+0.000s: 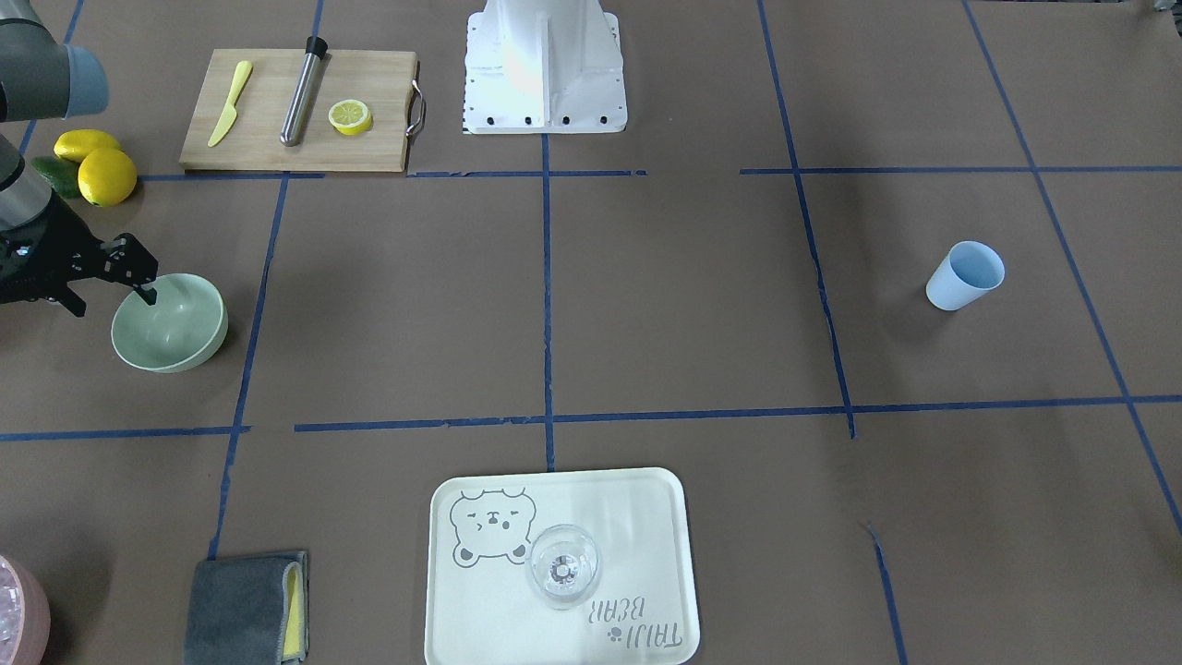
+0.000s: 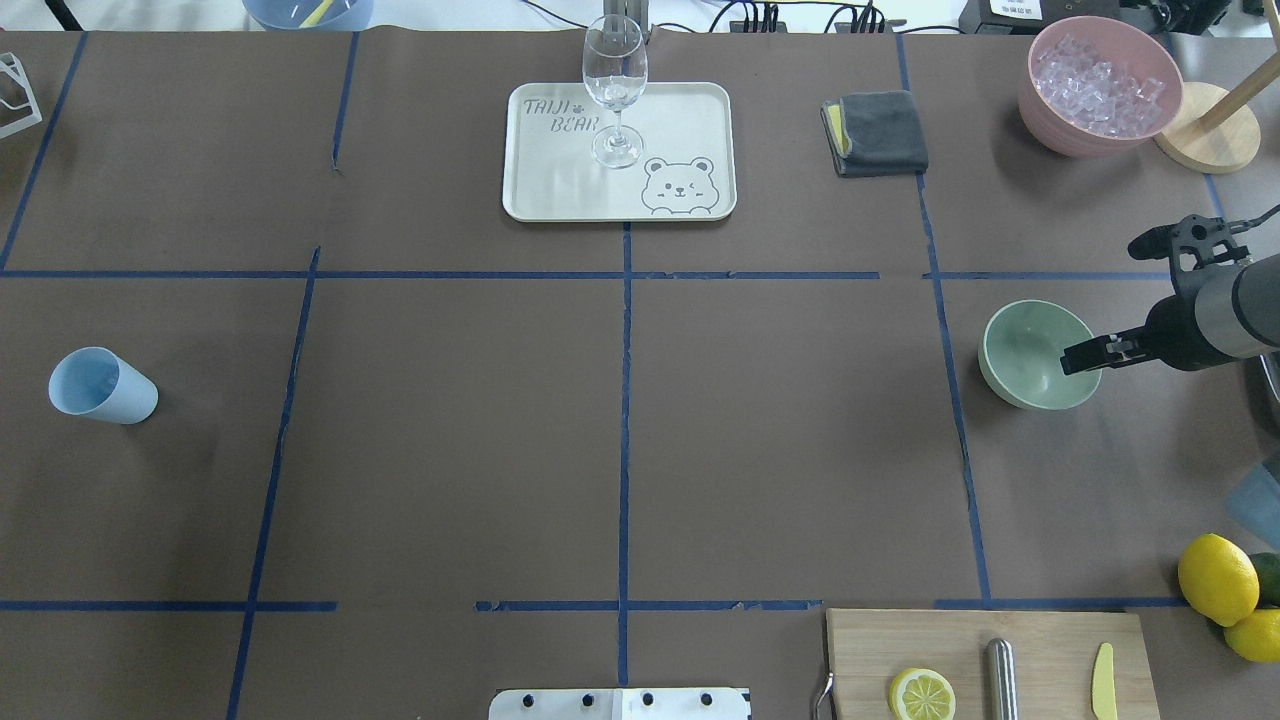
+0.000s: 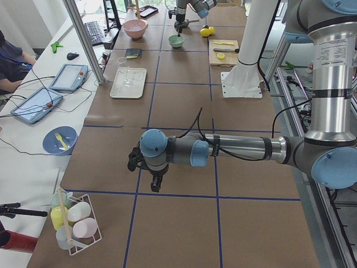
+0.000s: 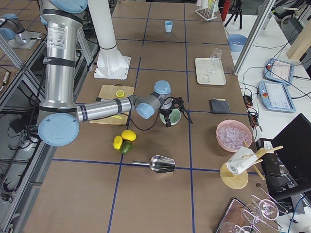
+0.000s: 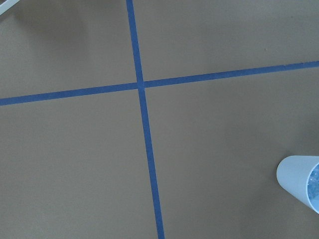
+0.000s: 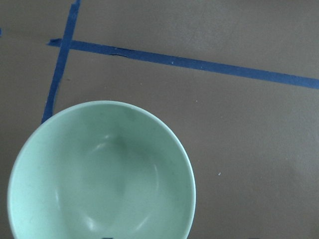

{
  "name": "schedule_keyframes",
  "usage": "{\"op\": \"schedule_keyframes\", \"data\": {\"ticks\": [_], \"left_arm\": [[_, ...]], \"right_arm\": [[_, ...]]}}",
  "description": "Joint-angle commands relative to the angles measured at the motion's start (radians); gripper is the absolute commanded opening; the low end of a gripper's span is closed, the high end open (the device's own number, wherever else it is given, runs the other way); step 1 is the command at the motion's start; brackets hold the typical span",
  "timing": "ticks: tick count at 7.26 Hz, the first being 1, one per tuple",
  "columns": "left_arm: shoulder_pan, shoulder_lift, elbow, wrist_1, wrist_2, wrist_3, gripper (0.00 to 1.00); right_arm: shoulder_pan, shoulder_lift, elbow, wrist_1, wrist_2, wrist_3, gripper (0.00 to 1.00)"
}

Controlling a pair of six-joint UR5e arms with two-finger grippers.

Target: Pour ice into bowl

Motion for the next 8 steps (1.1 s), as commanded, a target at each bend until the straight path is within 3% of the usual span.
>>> {"op": "schedule_keyframes", "data": {"ticks": [1, 2, 3, 4, 6, 8], "left_arm": [[0.000, 0.000, 0.000, -0.003, 0.000, 0.000, 1.00], [0.000, 0.000, 0.000, -0.003, 0.000, 0.000, 1.00], [0.000, 0.000, 0.000, -0.003, 0.000, 0.000, 1.00], [0.000, 0.000, 0.000, -0.003, 0.000, 0.001, 1.00], [0.000, 0.000, 0.000, -0.015, 0.000, 0.000, 1.00], [0.000, 0.000, 0.000, -0.015, 0.000, 0.000, 1.00]], "right_arm": [[0.000, 0.042, -0.059, 0.011, 0.002, 0.000, 0.84], [0.000, 0.040, -0.057, 0.011, 0.003, 0.001, 0.58], [0.000, 0.040, -0.056, 0.012, 0.005, 0.000, 0.26], [0.000, 0.040, -0.056, 0.012, 0.006, -0.005, 0.04], [0.002, 0.055, -0.035, 0.014, 0.009, -0.011, 0.00], [0.002, 0.069, 0.057, 0.012, 0.013, 0.012, 0.00]]}}
